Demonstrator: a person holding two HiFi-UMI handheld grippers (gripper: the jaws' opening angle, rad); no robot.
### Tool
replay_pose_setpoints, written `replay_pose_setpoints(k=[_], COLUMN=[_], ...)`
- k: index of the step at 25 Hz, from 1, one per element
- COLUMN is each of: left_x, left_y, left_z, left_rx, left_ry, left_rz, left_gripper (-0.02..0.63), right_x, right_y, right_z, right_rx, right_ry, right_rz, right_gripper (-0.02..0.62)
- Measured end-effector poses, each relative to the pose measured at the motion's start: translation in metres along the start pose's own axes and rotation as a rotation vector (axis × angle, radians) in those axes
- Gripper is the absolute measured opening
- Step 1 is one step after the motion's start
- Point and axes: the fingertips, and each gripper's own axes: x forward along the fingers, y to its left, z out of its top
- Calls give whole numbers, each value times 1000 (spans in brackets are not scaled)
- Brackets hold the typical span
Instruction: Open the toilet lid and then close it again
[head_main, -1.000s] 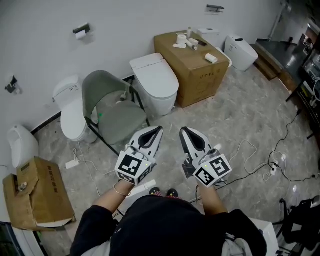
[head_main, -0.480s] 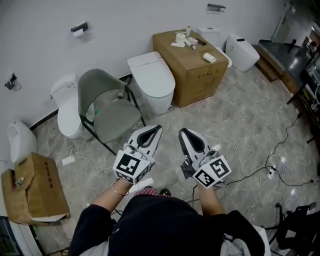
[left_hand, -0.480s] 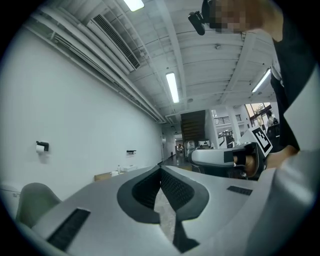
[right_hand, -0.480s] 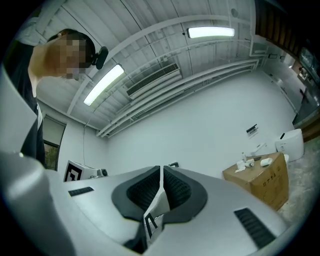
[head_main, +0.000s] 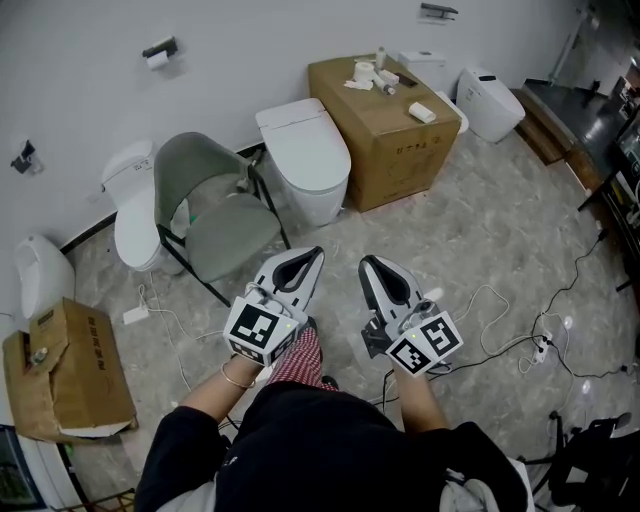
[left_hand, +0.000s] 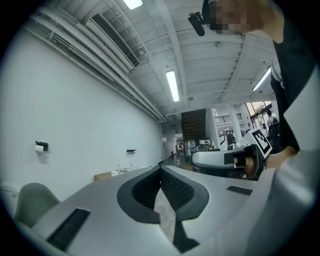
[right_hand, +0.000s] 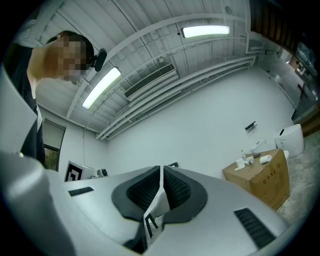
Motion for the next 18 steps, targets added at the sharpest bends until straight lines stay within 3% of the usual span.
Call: replay_pose_setpoints(k=[18], left_x=[60], left_y=[49], left_z=[-13], left_rx=[-35], left_ry=[7], left_rz=[-37], left_gripper=[3], right_x=[55], right_y=[-53], right_z=[2], right_rx=[-26], right_ry=[7], right_rz=[-19], right_gripper=[23])
